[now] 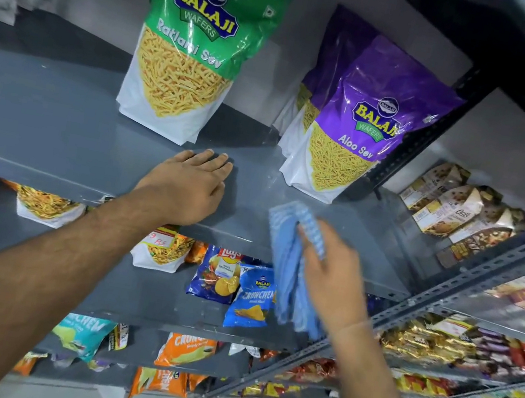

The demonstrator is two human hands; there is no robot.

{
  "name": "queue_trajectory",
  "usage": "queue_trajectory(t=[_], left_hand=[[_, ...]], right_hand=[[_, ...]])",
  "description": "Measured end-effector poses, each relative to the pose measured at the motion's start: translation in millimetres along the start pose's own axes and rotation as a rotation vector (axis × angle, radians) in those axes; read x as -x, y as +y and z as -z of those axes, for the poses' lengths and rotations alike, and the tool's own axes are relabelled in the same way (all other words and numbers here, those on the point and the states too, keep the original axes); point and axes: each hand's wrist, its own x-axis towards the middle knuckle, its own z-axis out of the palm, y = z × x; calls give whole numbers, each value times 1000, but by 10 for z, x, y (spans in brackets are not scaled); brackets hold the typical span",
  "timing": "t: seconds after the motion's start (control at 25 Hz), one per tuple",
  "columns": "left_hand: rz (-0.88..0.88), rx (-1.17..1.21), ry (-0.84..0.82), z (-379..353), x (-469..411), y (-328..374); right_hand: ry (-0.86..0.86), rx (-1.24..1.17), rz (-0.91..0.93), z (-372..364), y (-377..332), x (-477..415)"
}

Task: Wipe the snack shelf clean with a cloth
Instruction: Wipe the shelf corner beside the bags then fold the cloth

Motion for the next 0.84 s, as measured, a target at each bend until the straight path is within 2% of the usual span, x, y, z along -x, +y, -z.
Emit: queue_trajectory(t=[0.12, 0.24, 0.32, 0.44, 0.56, 0.72, 0.84], left_hand=[[1, -14, 1, -1, -1, 25], [8, -26, -3, -8, -1, 17], [15, -30, 4, -16, -6, 7], [32, -16, 7, -18, -10, 4], [18, -11, 12, -17, -22, -4], [39, 5, 43, -15, -5, 0], [68, -28, 88, 64, 110, 56]], right_hand=[[189, 108, -60, 229, 325, -460], [81, 140, -93, 13, 306, -606], [-8, 175, -20, -259, 122, -489], [-42, 165, 140, -504, -110, -174], [-19, 125, 180, -517, -133, -54], [-66, -134, 120, -476, -254, 101], [-16, -407, 92, -459, -404, 245]])
